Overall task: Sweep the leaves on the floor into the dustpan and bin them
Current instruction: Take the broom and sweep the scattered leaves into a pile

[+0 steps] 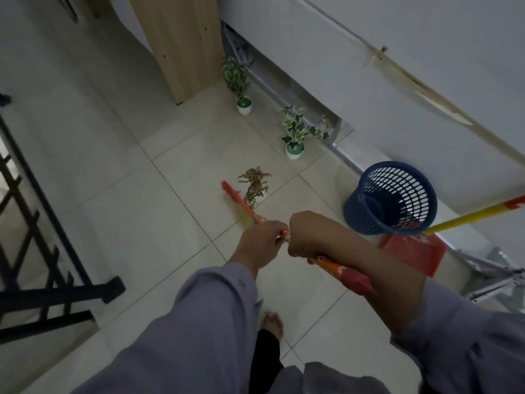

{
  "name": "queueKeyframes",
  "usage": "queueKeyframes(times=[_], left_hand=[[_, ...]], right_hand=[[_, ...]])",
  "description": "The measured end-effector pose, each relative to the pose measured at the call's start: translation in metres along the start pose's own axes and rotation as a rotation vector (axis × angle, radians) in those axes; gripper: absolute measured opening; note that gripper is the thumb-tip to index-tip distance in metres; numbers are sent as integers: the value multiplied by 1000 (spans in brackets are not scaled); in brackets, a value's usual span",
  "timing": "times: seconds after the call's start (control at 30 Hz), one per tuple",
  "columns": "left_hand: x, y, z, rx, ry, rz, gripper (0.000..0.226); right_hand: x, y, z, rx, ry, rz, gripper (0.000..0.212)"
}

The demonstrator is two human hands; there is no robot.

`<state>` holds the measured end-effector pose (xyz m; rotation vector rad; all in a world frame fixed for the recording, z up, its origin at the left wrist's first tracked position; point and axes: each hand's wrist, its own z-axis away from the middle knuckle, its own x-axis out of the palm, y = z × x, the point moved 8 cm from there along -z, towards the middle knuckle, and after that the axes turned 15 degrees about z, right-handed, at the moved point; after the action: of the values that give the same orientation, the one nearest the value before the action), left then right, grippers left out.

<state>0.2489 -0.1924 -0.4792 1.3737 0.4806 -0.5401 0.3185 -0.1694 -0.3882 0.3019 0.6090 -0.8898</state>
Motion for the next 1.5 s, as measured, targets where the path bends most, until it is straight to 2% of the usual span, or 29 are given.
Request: queueKeyframes(times=[0.1,0.17,0.27,0.43,0.73,0.83,0.97,1.07,1.23,1.33,1.5], left_hand=[[-14,13,0,76,68,-89,19],[-21,16,2,118,70,-138,20],[-21,8,7,88,0,-209,24],[-6,-9,12,15,-89,-174,18],[-24,-17,-21,-15,-106,-43,22],[-52,-33,-29,-24,-73,-103,24],[-83,-68,-40,-104,-61,-140,27],[-92,-94,-59,-127,-140,-187,32],[-81,-131,-77,-150,-415,-253,45],[-67,-127,-85,-103,-544,-266,51],[-53,-103,-97,-27,-661,-253,40]], right_hand=[[-10,-1,9,-34,21,26,22],[-11,3,10,-39,-7,-91,23],[-7,4,8,-50,-76,-221,19],[4,-2,-1,-32,-129,-257,20],[-13,-2,-21,66,28,-272,20],[-23,-11,-35,63,44,-471,10],[-28,-31,-65,90,23,-855,23],[-28,-47,-94,120,-18,-1087,27],[-14,-56,-131,215,-44,-1314,24],[2,-47,-134,306,-115,-1433,13],[14,-38,-110,408,-132,-1576,9]])
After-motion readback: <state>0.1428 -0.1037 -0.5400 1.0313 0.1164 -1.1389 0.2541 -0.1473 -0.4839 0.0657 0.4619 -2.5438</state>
